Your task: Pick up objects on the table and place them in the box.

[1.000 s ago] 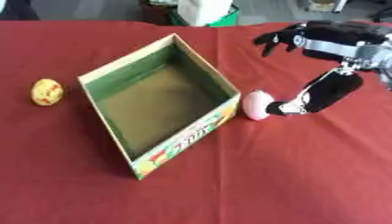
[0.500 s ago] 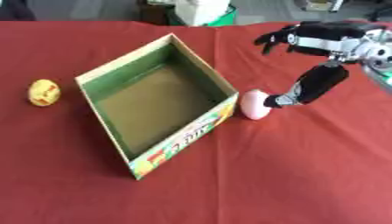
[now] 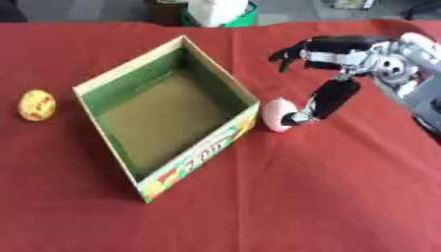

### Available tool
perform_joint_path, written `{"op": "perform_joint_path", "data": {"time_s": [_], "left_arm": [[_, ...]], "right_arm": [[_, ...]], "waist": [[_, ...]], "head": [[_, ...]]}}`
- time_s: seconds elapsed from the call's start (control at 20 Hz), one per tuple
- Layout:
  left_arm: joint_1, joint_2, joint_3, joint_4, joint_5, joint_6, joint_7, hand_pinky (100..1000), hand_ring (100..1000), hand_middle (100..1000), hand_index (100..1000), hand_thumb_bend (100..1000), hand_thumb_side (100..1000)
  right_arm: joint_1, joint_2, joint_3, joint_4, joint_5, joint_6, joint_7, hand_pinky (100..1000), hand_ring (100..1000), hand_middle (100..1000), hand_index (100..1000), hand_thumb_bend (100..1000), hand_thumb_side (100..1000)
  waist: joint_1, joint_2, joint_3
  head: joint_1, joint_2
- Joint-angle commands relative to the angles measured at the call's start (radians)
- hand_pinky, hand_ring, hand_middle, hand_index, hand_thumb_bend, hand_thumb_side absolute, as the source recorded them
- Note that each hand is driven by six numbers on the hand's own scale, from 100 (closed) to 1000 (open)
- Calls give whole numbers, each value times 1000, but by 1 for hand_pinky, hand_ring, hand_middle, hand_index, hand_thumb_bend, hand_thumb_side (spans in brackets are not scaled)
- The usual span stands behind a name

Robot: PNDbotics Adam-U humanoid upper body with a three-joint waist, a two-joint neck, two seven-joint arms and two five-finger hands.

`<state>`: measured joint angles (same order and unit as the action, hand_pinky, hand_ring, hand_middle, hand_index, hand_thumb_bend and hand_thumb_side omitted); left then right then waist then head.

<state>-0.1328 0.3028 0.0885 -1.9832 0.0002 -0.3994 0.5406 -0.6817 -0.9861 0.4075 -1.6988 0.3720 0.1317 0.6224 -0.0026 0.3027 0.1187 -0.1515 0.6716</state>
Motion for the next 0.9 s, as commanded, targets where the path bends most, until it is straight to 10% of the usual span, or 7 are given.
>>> {"op": "perform_joint_path", "data": {"time_s": [0.05, 0.9], "left_arm": [[-8, 6, -2, -17, 0, 2, -5, 648, 648, 739, 774, 100, 920], [-8, -4, -3, -17, 3, 5, -8, 649, 647, 740, 775, 100, 923]], "right_arm": [[-23, -3, 2, 24, 22, -1, 8, 828, 951, 785, 991, 531, 346], [-36, 61, 39, 181, 121, -39, -20, 813, 916, 773, 939, 485, 357]], "waist": [[0, -14, 3], [1, -11, 4]], "head": [[-3, -12], [-6, -13]]}}
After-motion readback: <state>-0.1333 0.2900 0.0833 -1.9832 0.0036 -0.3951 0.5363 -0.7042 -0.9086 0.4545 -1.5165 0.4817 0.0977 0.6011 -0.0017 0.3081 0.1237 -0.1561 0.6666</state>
